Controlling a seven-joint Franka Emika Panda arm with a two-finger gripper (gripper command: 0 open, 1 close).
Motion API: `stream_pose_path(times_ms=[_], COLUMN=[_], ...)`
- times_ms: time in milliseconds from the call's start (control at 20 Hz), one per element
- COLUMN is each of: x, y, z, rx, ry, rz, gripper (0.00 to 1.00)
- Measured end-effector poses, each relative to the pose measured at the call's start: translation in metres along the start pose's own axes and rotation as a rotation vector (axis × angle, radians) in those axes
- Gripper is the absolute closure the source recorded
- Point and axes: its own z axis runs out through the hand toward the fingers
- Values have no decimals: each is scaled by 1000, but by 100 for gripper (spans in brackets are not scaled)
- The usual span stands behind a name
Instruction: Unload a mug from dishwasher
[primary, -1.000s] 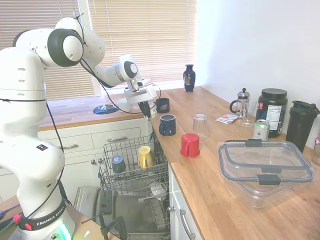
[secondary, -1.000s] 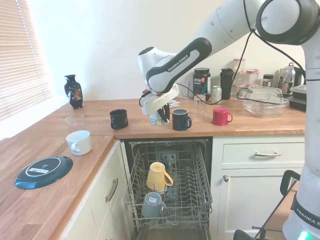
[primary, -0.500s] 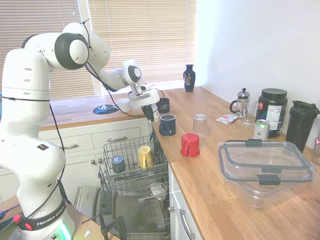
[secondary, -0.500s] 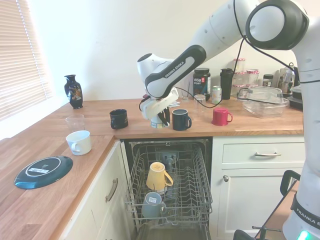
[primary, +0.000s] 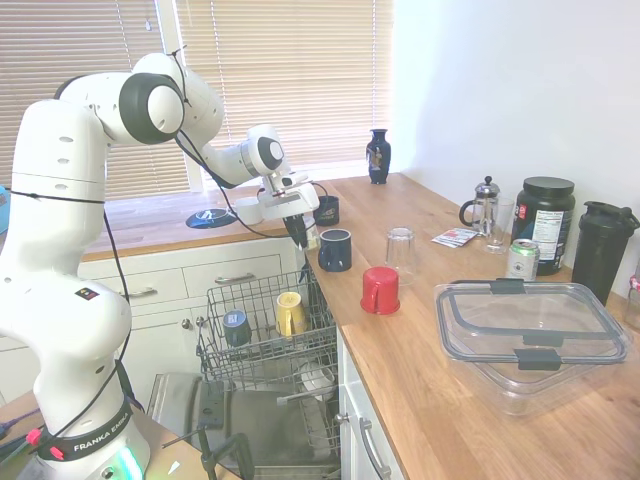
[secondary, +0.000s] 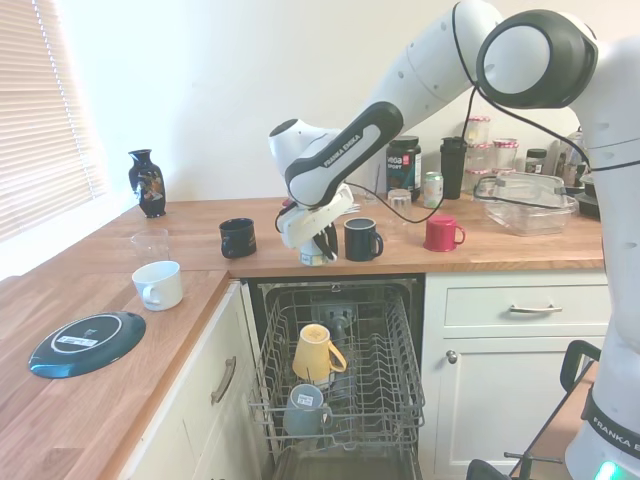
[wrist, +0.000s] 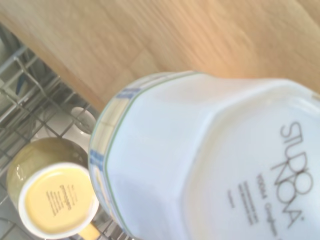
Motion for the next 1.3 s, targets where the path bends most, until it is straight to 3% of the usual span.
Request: stream_pose_path(times_ms=[650,700,1300], x=[21,23,45], y=[-12,-12,-10], z=[13,15,19], rx=[-40,-45,-54], ry=[-11,-15,-30], rz=[25,29,74], gripper=[100,0,0])
